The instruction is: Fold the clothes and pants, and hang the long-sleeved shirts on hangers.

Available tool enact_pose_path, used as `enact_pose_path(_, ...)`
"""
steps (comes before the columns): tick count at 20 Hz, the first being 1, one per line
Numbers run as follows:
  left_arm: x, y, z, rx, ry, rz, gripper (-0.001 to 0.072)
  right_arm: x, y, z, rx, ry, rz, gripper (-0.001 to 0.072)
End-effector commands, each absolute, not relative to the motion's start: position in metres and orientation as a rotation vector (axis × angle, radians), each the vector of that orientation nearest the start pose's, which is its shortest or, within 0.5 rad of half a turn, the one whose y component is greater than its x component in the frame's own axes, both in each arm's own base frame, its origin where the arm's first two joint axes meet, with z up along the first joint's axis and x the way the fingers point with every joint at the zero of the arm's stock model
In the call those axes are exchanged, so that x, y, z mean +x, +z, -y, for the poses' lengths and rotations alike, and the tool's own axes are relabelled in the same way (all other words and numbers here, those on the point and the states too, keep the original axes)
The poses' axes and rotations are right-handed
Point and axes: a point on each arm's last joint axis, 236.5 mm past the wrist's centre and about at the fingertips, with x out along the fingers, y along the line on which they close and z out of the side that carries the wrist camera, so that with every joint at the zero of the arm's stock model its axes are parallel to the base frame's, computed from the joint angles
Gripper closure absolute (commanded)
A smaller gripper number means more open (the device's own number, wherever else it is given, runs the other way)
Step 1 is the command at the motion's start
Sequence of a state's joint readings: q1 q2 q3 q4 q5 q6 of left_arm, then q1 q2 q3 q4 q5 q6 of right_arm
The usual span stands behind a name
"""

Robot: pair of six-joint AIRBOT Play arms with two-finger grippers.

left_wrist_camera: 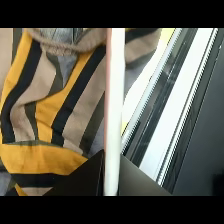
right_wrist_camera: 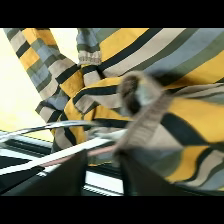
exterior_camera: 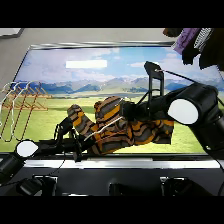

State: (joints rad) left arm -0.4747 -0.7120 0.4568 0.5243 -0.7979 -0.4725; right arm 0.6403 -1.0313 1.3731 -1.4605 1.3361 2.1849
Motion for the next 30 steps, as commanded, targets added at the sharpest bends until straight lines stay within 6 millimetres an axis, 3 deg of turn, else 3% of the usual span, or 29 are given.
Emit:
enact_pose_path(1,0.2,0.054,0.272,0.071,-1.176,-0.601,0.0686,0.272,0.168,-0.237,0.298,0.349,-1.15,0.0388)
enact_pose_path(6,0.201,0.055,0.272,0.071,-1.174,-0.597,0.0686,0.266,0.163,-0.227,0.265,0.319,-1.182,0.0383)
enact_pose_path(9,0.202,0.055,0.272,0.071,-1.167,-0.593,0.0686,0.27,0.173,-0.211,0.241,0.284,-1.124,0.0383)
enact_pose_path(12,0.202,0.055,0.272,0.071,-1.167,-0.593,0.0686,0.281,0.199,-0.154,0.292,0.064,-0.981,0.0368)
enact_pose_path(13,0.202,0.055,0.272,0.071,-1.167,-0.593,0.0686,0.28,0.203,-0.13,0.305,-0.038,-0.956,0.0321)
enact_pose_path(15,0.202,0.055,0.272,0.071,-1.167,-0.593,0.0686,0.27,0.201,-0.09,0.282,-0.21,-0.959,0.0319)
enact_pose_path(18,0.202,0.055,0.272,0.071,-1.167,-0.593,0.0686,0.27,0.194,-0.071,0.457,-0.328,-0.993,0.0317)
enact_pose_path(21,0.204,0.055,0.271,0.072,-1.161,-0.59,0.0686,0.306,0.207,-0.062,0.701,-0.276,-0.917,0.0316)
enact_pose_path(23,0.204,0.055,0.271,0.072,-1.161,-0.59,0.0685,0.325,0.208,-0.049,0.625,-0.128,-0.924,0.0308)
enact_pose_path(24,0.204,0.055,0.271,0.072,-1.161,-0.59,0.0685,0.328,0.206,-0.058,0.458,0.072,-0.955,0.0308)
enact_pose_path(25,0.204,0.055,0.271,0.072,-1.161,-0.59,0.0685,0.322,0.198,-0.069,0.202,0.307,-0.984,0.0309)
enact_pose_path(27,0.204,0.055,0.271,0.072,-1.161,-0.59,0.0686,0.287,0.174,-0.084,-0.387,0.791,-0.98,0.0308)
enact_pose_path(28,0.204,0.055,0.271,0.072,-1.161,-0.59,0.0685,0.28,0.169,-0.087,-0.574,0.942,-0.926,0.0304)
enact_pose_path(30,0.204,0.055,0.271,0.072,-1.161,-0.59,0.0685,0.29,0.169,-0.098,-0.577,0.995,-0.871,0.0286)
